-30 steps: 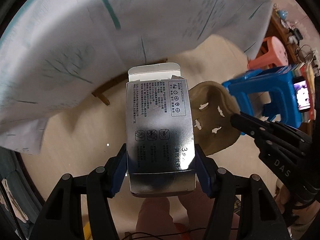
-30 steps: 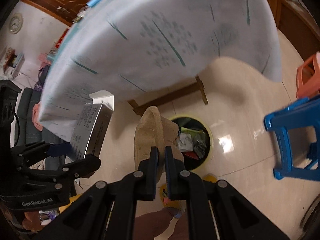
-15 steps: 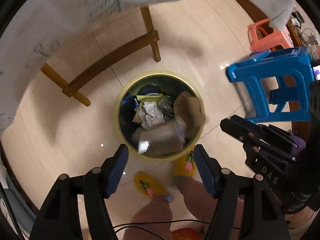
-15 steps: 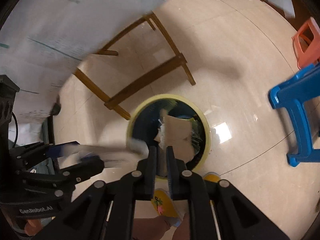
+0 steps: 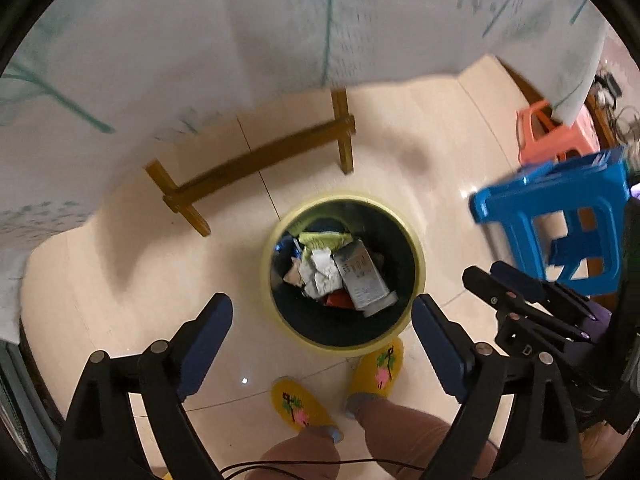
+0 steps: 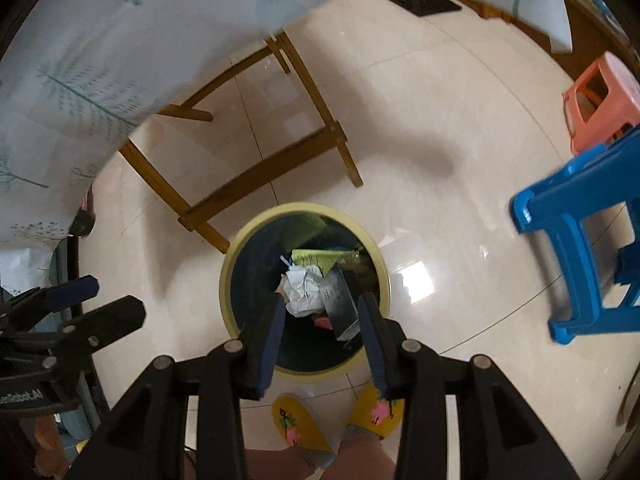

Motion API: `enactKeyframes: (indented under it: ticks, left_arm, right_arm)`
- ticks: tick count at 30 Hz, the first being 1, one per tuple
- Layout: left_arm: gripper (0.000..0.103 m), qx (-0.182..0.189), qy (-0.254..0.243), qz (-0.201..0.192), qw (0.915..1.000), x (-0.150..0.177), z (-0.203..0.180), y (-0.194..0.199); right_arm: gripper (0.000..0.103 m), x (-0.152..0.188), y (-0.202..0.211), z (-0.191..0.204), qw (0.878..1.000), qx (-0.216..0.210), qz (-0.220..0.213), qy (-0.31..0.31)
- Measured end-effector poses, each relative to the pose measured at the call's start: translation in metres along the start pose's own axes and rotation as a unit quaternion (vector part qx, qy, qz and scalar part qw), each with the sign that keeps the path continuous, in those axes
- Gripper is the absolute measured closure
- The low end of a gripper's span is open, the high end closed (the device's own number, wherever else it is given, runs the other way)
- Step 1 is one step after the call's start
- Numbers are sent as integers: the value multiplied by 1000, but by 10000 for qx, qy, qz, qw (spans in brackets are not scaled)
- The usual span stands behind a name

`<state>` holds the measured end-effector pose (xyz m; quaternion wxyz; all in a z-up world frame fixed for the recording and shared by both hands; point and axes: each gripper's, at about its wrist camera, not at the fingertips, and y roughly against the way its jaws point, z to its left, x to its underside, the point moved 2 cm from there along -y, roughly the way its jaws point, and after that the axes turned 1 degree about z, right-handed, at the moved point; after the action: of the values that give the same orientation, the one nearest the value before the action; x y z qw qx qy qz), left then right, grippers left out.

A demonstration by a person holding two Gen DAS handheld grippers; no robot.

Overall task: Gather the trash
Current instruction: 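Raise both tools back toward the table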

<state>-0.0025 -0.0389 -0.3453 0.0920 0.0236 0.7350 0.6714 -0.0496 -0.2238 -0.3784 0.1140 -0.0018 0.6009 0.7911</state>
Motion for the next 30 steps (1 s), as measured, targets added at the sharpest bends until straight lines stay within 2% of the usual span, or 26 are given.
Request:
enactKeyframes:
  ticks: [8,16,24,30]
  left_arm:
    - [10,-161,235,-322,9991,-1,5,77]
    - [10,-198,268,-486,9983,-12,0,159]
    - [10,-278,257,-997,9943,-31,-2,248]
    - [10,-426,445,-1392,9883,-45,1,298]
  right_arm:
    - [65,-14,52,24,9998,-12,-72,166]
    - [65,-28,129,54,9989,-4,-143,456]
    - [65,-55,215,73,9966,-104,-522,632]
    - [65,-77,264,86,9923,-282,-900,800]
